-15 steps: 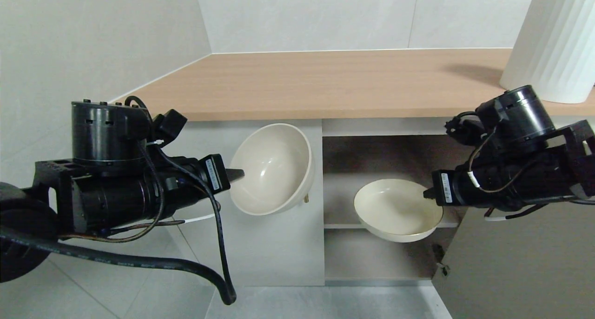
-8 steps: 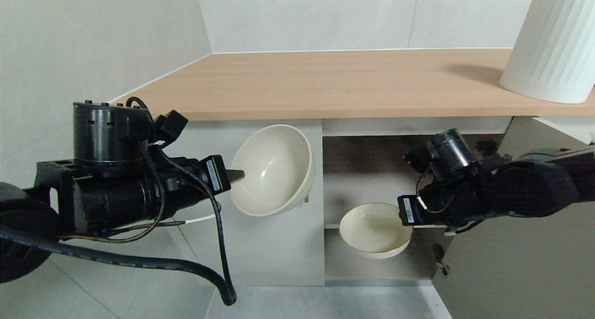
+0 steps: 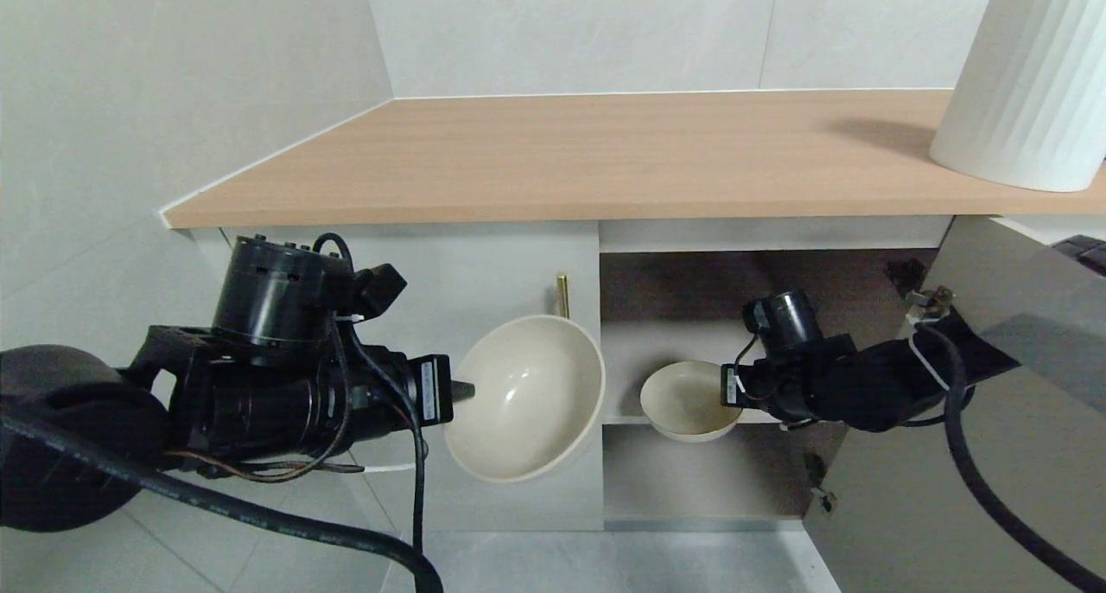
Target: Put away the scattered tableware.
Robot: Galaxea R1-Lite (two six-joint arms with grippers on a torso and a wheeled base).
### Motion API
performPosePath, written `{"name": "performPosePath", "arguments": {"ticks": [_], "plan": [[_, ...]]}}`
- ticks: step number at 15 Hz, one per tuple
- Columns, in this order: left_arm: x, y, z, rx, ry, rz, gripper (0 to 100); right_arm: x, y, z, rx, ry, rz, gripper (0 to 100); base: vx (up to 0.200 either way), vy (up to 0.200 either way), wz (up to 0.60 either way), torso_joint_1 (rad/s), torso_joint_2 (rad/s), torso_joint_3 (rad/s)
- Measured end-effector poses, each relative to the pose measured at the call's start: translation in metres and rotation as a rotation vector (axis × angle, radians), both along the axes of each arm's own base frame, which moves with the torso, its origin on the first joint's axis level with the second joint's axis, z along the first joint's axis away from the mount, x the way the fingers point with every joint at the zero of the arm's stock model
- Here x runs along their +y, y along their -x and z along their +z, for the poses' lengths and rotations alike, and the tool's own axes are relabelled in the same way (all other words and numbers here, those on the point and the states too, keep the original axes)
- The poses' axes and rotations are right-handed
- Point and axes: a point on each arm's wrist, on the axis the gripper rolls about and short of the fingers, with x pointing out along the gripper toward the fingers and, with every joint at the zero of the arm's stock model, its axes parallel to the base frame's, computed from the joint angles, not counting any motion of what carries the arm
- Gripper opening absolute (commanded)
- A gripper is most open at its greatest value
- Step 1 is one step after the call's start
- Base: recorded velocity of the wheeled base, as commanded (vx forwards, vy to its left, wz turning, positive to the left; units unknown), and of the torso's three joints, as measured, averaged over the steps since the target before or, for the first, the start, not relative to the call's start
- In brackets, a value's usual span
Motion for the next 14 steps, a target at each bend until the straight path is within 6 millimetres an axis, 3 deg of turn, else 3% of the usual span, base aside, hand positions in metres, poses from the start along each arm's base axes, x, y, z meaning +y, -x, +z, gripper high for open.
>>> {"name": "performPosePath", "arguments": {"ticks": [7, 14], "plan": [[-0.003, 0.001, -0.011, 0.060, -0.057, -0.028, 0, -0.020, -0.039, -0.041, -0.106, 0.027, -0.162, 0, 0.000, 0.000, 0.00, 0.000, 0.00, 0.000], [-0.004, -0.001, -0.015, 0.072, -0.071, -0.031, 0, -0.030, -0.061, -0.059, -0.120, 0.029, -0.242, 0, 0.000, 0.000, 0.00, 0.000, 0.00, 0.000]]}}
